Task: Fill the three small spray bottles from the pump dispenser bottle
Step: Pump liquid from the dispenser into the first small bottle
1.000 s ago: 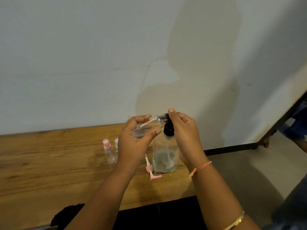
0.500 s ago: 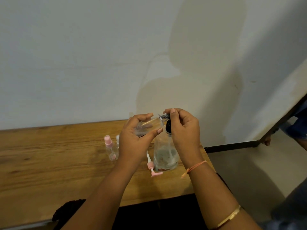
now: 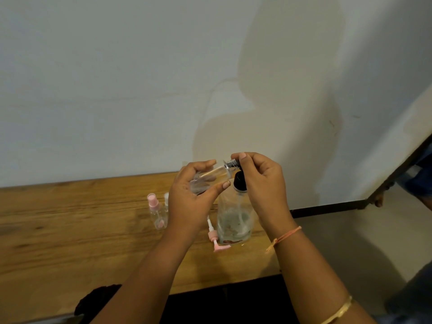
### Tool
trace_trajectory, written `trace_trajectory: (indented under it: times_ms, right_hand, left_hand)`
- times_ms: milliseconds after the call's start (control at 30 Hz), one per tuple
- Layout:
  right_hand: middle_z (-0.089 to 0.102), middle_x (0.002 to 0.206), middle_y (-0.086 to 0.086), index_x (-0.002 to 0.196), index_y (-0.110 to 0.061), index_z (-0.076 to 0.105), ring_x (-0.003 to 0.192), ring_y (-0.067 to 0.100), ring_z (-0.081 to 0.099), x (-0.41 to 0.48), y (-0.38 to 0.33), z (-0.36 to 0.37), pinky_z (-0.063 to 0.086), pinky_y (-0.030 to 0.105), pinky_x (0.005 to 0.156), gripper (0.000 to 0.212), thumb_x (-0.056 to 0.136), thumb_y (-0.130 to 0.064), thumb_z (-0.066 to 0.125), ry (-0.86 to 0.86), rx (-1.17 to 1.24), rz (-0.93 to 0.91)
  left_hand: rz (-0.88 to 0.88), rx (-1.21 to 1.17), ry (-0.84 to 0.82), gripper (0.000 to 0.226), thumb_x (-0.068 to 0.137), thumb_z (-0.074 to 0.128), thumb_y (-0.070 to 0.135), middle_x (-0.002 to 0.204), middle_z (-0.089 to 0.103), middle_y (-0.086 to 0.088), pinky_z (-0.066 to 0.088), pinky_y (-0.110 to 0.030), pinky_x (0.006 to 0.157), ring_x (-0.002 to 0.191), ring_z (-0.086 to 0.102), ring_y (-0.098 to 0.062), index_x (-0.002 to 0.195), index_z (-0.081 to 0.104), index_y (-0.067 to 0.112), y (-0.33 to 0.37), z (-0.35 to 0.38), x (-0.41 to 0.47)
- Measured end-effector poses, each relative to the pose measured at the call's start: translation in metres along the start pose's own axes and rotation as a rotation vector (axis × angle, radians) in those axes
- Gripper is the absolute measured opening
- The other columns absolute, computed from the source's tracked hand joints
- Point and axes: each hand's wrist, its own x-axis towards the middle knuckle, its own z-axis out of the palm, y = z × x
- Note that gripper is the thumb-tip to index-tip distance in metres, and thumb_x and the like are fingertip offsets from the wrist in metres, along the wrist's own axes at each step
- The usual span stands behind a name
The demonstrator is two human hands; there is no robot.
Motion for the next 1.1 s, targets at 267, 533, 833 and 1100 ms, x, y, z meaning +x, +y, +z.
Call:
trace_trajectory:
  times_ms: [267,533,833,1100]
  right_hand:
    - [0.067,0.08,0.012,0.082,-0.018,0.067,0.068,0.006,0.058,-0.001,0.007,0.0,0.053,0.027,0.067,0.025,0.096,-0.021,0.048,-0.018,-0.102,-0.026]
    - [0.066,0.083,-0.013,0.092,-0.018,0.069,0.084,0.003,0.063,-0.002,0.005,0.002,0.048,0.007,0.07,0.019,0.095,-0.018,0.051,0.036,-0.07,-0.095]
    - [0.07,0.103,0.006,0.105,-0.004,0.069,0.097,0.016,0.065,-0.008,0.021,-0.005,0.051,0.024,0.085,0.025,0.091,-0.016,0.052,0.17,-0.459,-0.605]
    - [0.065,0.117,0.011,0.114,-0.002,0.064,0.109,0.021,0.062,-0.012,0.038,-0.003,0.049,0.03,0.093,0.031,0.09,-0.008,0.046,0.125,-0.504,-0.628]
  left_hand:
    - [-0.047,0.008,-0.014,0.039,0.064,0.08,0.023,0.104,0.061,0.018,0.056,-0.037,0.084,0.099,0.063,-0.01,0.092,0.058,0.041,-0.004,-0.001,-0.001]
    - [-0.015,0.015,0.002,0.039,0.057,0.073,0.041,0.105,0.063,0.014,0.054,-0.04,0.087,0.103,0.062,-0.011,0.093,0.058,0.041,0.002,-0.001,-0.003]
    - [0.014,0.016,-0.002,0.038,0.056,0.073,0.041,0.103,0.063,0.014,0.055,-0.037,0.084,0.1,0.063,-0.009,0.091,0.057,0.044,0.003,0.001,-0.001]
    - [-0.011,-0.003,-0.031,0.041,0.066,0.08,0.02,0.106,0.062,0.015,0.054,-0.018,0.075,0.095,0.063,0.0,0.094,0.058,0.04,-0.006,-0.002,0.0]
